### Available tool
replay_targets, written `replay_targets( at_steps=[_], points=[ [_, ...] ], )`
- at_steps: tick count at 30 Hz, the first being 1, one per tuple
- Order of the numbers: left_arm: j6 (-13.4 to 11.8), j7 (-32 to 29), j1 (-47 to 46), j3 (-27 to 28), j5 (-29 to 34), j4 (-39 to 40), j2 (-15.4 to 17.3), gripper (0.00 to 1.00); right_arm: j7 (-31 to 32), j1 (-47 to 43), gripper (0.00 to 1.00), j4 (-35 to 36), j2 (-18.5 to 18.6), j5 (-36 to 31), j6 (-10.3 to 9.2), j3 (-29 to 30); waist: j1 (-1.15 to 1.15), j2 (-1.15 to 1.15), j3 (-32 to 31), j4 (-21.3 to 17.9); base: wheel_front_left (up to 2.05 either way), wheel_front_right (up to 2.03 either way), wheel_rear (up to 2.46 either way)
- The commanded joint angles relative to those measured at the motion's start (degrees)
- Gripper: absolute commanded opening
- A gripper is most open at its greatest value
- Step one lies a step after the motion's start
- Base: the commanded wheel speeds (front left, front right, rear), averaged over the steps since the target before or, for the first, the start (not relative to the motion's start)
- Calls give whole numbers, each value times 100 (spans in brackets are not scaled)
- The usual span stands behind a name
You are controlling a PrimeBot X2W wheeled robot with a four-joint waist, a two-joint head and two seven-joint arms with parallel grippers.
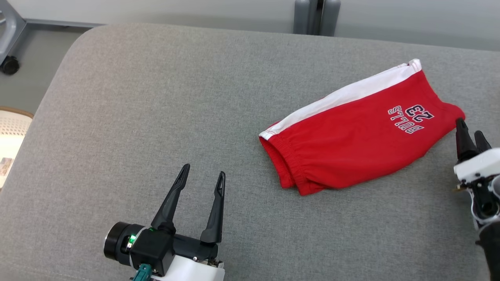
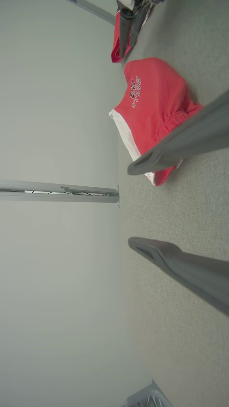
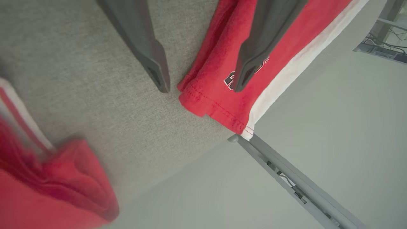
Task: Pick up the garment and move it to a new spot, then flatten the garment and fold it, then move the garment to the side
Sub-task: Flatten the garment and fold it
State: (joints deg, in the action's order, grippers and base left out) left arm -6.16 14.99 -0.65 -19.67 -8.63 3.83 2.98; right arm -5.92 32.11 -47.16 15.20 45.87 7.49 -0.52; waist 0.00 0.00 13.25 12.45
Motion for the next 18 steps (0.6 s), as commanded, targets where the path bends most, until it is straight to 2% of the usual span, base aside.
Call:
replay_targets(
  at_steps=[1,10,13,14,16,18],
  points=[
    [57,23,-110,-7,50,-24,16,100,262,262,100,-197,-5,194,0,98,0,0,118,48,0,0,0],
    [123,23,-261,2,115,-27,3,100,1133,959,100,-1098,22,562,0,282,0,0,354,194,0,0,0],
    [116,23,-302,-24,104,-31,5,100,1273,1076,100,-1225,-31,633,0,244,0,0,412,232,0,0,0],
    [107,23,-320,-39,89,-28,3,100,1269,1102,97,-1243,-36,639,0,232,0,0,426,241,0,0,0],
    [69,23,-357,-69,58,-34,3,100,1184,1130,0,-1208,-29,657,0,177,0,0,451,255,0,0,0],
    [46,23,-351,-79,55,-52,2,100,1130,1081,0,-1178,-25,682,0,125,0,0,441,242,0,0,0]
  ],
)
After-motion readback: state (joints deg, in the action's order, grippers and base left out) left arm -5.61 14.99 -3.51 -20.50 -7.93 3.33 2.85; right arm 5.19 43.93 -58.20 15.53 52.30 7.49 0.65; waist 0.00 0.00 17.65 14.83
